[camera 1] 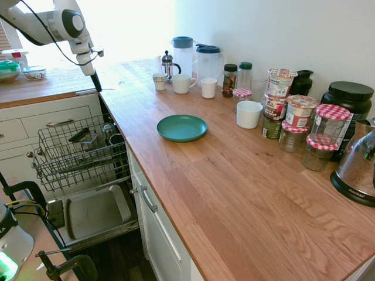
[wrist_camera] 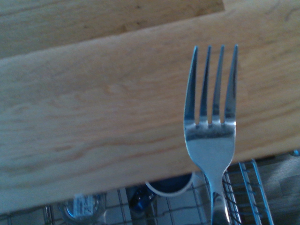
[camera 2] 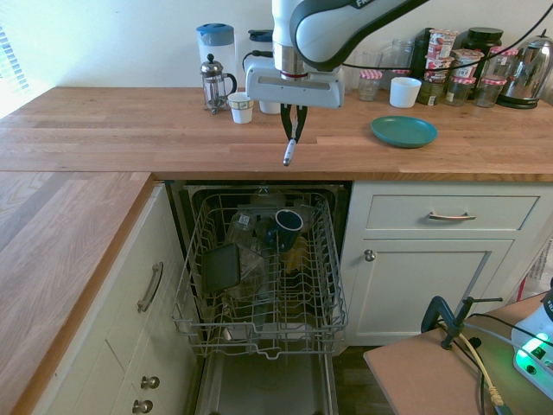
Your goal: Put the fork in the dishwasher
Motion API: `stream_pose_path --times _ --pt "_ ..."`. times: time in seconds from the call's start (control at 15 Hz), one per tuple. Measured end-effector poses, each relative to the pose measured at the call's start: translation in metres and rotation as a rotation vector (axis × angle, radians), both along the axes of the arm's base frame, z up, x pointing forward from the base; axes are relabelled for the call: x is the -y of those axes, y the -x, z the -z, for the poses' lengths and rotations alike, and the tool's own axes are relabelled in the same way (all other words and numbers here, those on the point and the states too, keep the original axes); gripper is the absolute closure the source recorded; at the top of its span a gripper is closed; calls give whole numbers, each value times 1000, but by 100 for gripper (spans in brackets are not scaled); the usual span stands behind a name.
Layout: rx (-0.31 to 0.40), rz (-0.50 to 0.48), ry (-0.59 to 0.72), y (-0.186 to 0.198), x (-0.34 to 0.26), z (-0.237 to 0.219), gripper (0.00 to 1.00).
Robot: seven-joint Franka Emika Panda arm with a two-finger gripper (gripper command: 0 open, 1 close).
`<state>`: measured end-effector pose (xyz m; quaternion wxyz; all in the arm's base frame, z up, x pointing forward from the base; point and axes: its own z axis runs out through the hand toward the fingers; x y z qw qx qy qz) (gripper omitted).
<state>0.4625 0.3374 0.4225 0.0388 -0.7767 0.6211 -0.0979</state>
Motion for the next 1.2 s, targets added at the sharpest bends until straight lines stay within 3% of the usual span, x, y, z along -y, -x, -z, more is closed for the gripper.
stream_pose_path --times 0.13,0.6,1.2 --pt "7 -12 6 50 11 12 100" --pt "-22 -58 21 77 -19 34 100" --pt "-84 -155 40 111 -30 156 100"
